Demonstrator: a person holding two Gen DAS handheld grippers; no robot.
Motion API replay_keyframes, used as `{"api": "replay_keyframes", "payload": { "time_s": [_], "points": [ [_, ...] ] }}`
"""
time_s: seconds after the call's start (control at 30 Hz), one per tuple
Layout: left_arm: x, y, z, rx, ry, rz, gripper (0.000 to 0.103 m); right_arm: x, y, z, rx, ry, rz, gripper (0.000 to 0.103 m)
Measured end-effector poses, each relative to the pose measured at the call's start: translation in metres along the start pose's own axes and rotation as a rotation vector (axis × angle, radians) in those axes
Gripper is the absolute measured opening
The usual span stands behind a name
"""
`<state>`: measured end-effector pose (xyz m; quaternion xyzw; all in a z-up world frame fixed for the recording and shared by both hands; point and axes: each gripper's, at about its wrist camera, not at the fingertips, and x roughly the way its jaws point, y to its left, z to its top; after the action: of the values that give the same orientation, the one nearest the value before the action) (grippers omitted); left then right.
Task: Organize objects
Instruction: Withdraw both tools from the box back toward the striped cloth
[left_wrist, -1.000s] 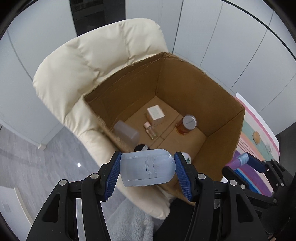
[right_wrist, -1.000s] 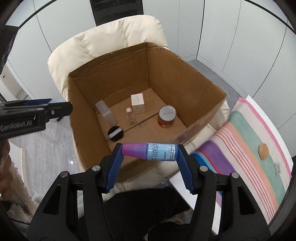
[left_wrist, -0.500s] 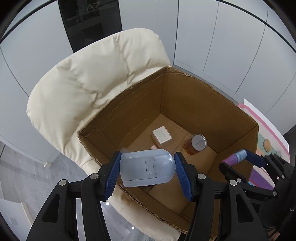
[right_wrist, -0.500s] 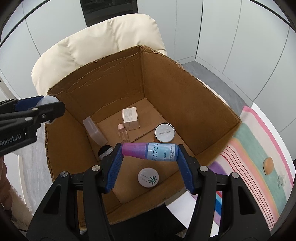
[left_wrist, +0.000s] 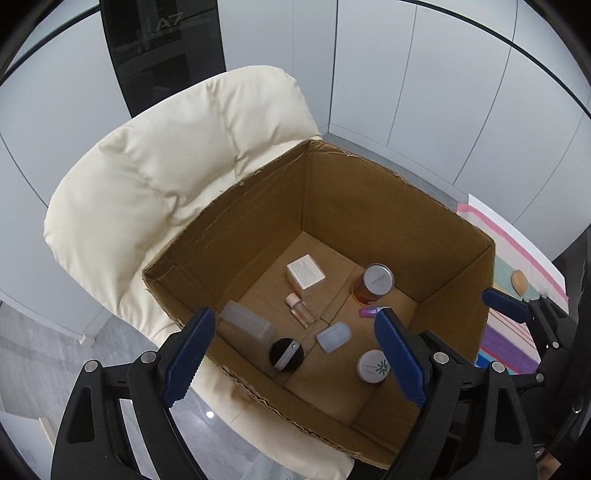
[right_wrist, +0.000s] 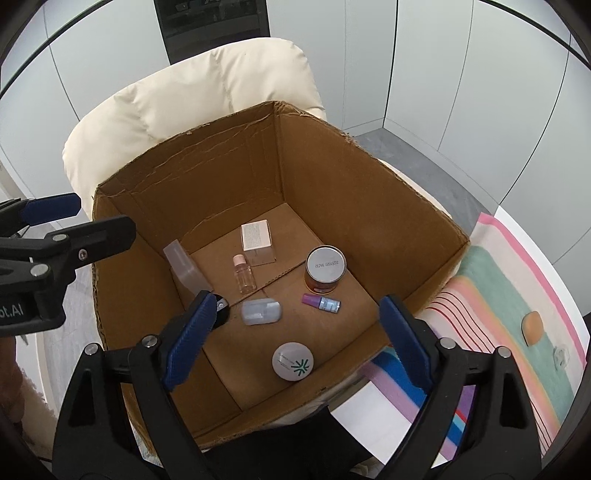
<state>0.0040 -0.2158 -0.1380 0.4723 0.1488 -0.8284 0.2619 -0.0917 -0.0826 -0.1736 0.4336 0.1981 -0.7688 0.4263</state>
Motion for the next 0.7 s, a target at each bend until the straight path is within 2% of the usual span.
{"api": "replay_keyframes", "payload": {
  "time_s": [0.37,0.7],
  "points": [
    [-0.024,-0.011,-0.015,0.065,-0.046,0.022,0.089,-0.026,-0.005,-0.015,0.014,0.003,-0.016,0.092],
    [-0.055,-0.029,-0.058,0.084,0.001,-0.002,0.089,-0.083,-0.02,-0.051,0.075,-0.016,-0.086,0.092]
  ]
}}
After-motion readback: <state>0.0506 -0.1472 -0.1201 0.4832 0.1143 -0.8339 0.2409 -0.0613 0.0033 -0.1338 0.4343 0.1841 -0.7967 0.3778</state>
